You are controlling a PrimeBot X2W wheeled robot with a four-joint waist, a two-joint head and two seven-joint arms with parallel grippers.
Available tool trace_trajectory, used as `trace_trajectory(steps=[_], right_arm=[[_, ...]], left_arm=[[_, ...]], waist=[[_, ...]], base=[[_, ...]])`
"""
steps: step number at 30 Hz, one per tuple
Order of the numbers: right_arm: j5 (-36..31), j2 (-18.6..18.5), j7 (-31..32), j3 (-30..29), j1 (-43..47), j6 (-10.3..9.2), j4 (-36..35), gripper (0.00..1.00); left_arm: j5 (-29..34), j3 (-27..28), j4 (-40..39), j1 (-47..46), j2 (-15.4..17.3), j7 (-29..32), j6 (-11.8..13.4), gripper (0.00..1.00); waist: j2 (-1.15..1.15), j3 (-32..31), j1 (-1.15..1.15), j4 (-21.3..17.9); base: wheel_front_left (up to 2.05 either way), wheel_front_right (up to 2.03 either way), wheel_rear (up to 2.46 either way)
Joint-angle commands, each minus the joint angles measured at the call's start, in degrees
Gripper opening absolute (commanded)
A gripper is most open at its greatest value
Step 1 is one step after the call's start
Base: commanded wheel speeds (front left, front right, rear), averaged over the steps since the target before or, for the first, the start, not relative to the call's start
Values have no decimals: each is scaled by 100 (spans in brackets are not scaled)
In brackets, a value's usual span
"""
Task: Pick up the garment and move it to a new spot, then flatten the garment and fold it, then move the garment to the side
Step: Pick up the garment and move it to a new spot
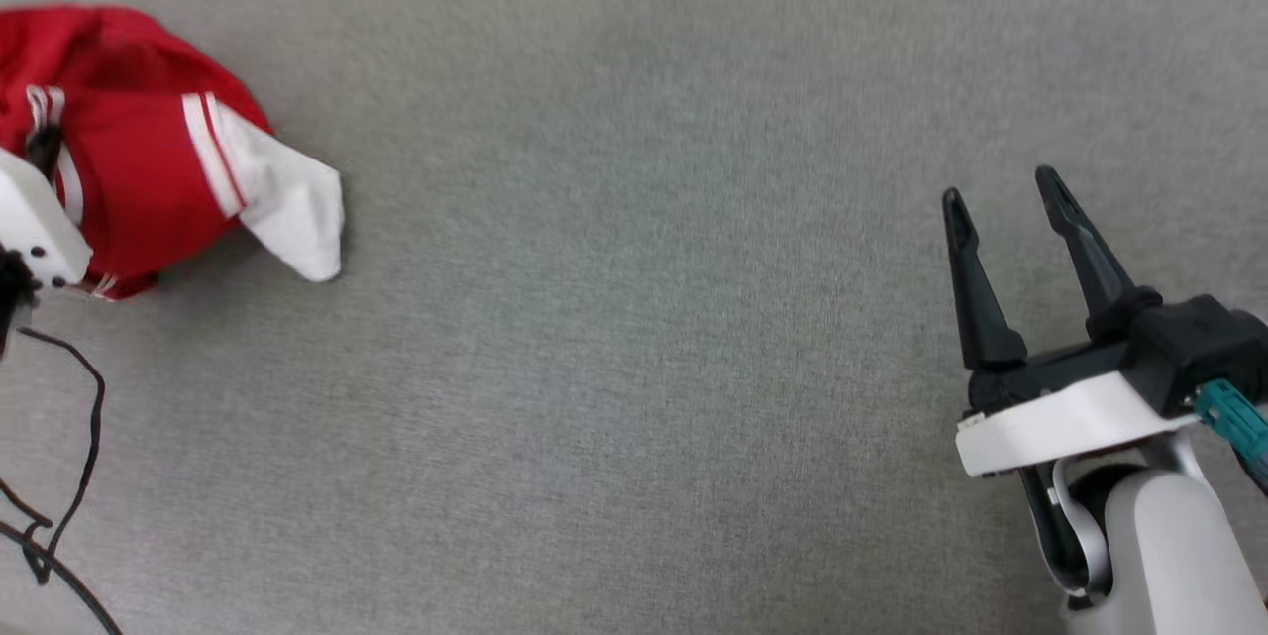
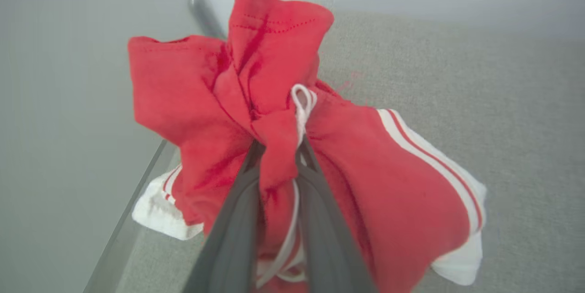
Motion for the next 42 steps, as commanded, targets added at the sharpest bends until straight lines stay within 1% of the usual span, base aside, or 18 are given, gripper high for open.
trace_trajectory(steps=[1, 4, 8, 11, 14, 16, 20, 26, 30, 34, 38, 42], right_arm=[[42, -4, -28, -28, 90, -2, 17, 100], [140, -4, -52, -86, 231, -2, 59, 100], [241, -3, -68, -186, 438, -2, 56, 100], [318, -3, -81, -260, 604, -2, 63, 100], [394, -3, -88, -326, 783, -2, 66, 100], [430, -2, -68, -362, 895, -2, 53, 100], [448, -3, -5, -402, 1079, -2, 12, 100], [463, -2, 99, -465, 1249, -2, -131, 100], [444, -1, 160, -540, 1310, -2, -269, 100], [458, 1, 205, -584, 1307, -2, -412, 100], [487, -3, 195, -594, 1208, -2, -487, 100], [528, -1, 154, -552, 1104, -2, -461, 100]], left_arm=[[73, -36, -41, -69, 44, -160, 2, 0], [232, -143, -124, -154, 39, -650, 2, 0], [394, -197, -280, -266, -62, -1217, 60, 0], [494, -243, -474, -281, -223, -1588, 169, 0], [519, -301, -729, -156, -405, -1827, 245, 0], [470, -350, -909, -33, -576, -1854, 257, 0], [433, -438, -1439, 235, -857, -1977, 378, 0], [353, -790, -2360, 842, -1333, -1838, 426, 0], [376, -1252, -2909, 1278, -1690, -1646, 389, 0], [499, -1874, -3214, 1581, -1968, -1425, 248, 0], [590, -2534, -3260, 1881, -2193, -1273, 135, 0], [627, -3032, -3100, 2216, -2263, -1250, 64, 0]], waist=[[0, -340, 0, 63], [0, -674, 0, 59], [0, -1054, 0, -22], [0, -1333, 0, -140], [0, -1570, 0, -300], [0, -1704, 0, -422], [0, -1900, 0, -729], [0, -1957, 0, -1214], [0, -1834, 0, -1456], [0, -1568, 0, -1574], [0, -1266, 0, -1609], [0, -1065, 0, -1606]], base=[[0, 0, 0], [0, 0, 0], [0, 0, 0], [0, 0, 0], [0, 0, 0], [0, 0, 0], [0, 0, 0], [0, 0, 0], [0, 0, 0], [0, 0, 0], [0, 0, 0], [0, 0, 0]])
